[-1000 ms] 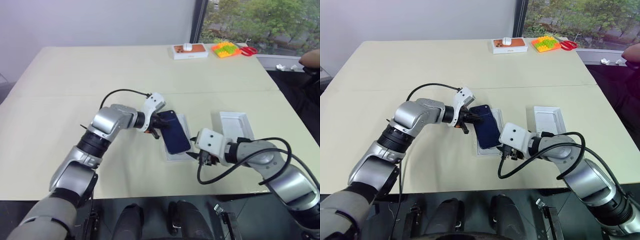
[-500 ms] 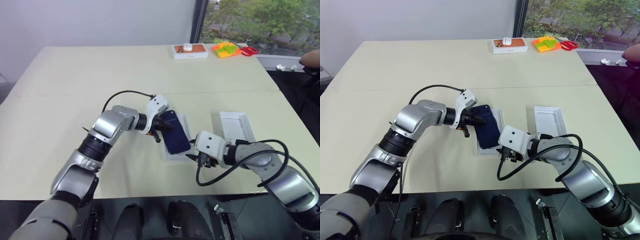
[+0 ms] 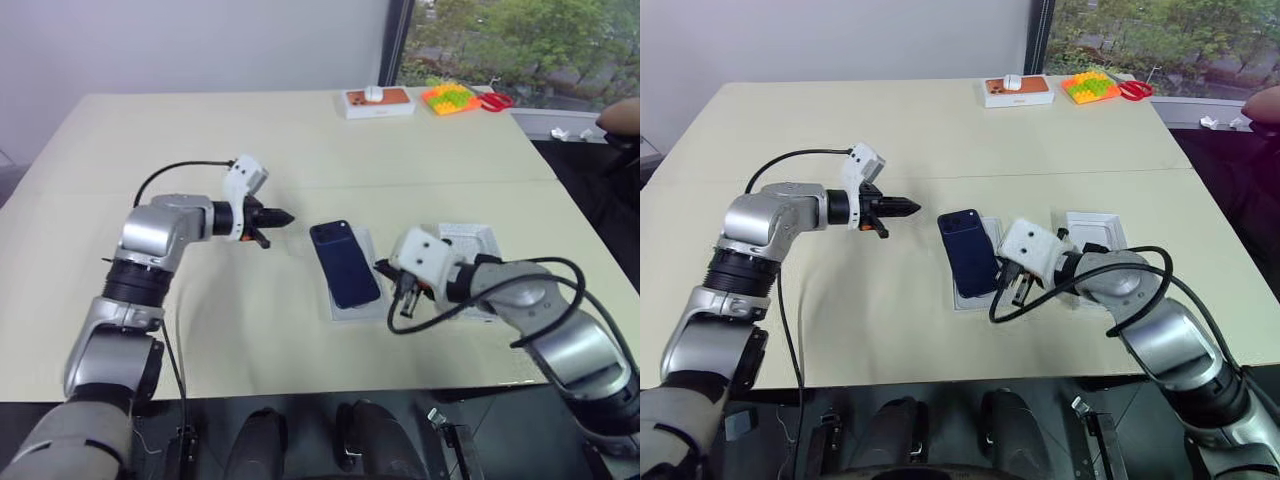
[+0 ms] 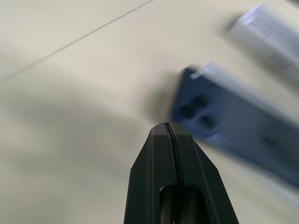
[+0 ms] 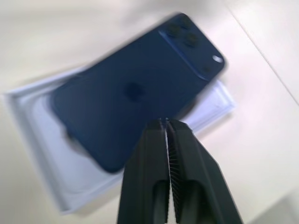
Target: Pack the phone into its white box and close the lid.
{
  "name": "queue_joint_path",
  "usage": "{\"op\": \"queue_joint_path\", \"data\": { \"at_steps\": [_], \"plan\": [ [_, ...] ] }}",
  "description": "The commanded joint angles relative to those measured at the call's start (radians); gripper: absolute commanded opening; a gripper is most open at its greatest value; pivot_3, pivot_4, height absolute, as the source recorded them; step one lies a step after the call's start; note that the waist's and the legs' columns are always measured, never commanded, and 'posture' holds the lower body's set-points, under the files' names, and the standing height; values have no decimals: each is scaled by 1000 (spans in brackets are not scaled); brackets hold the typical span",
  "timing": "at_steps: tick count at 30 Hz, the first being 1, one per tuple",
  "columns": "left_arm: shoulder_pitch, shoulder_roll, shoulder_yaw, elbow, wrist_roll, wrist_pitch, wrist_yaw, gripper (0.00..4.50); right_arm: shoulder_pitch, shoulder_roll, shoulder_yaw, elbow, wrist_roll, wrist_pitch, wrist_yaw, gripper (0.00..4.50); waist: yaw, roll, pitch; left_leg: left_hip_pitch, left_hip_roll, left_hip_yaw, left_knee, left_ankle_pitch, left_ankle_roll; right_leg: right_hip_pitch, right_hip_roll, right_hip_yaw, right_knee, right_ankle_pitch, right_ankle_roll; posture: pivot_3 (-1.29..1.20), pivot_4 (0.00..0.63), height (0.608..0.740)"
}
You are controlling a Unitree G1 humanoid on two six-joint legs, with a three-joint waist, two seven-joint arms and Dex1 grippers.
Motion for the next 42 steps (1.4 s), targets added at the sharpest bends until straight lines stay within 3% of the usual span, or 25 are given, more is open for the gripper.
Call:
{"op": "queue_joint_path", "data": {
  "at_steps": [1,12,19,28,42],
  "plan": [
    [7,7,-83,4,89,-94,-42,0,-66,27,26,69,-67,-22,-58,17,1,0,0,0,0,0,0,0,0,0,0,0,0,0,0,0,150,740],
    [-23,-157,-147,53,167,-130,-17,0,-186,155,139,338,-194,-151,-103,17,-4,0,0,-1,0,1,0,0,1,-1,0,0,1,0,0,0,150,740],
    [-23,-183,-128,38,171,-115,-5,0,-197,208,193,382,-242,-192,-88,17,-16,0,0,-1,0,1,0,-1,1,-1,0,0,1,0,0,0,150,740],
    [-3,-191,-127,-15,153,-96,-33,0,-162,202,174,290,-249,-171,-31,17,-16,0,0,-1,0,0,0,-1,1,-1,0,0,1,0,0,0,150,740],
    [-14,-191,-130,-2,165,-109,-48,0,-119,96,21,34,-207,-26,14,17,-18,0,0,0,0,0,0,-1,1,-1,0,0,1,0,0,0,150,740]
  ]
}}
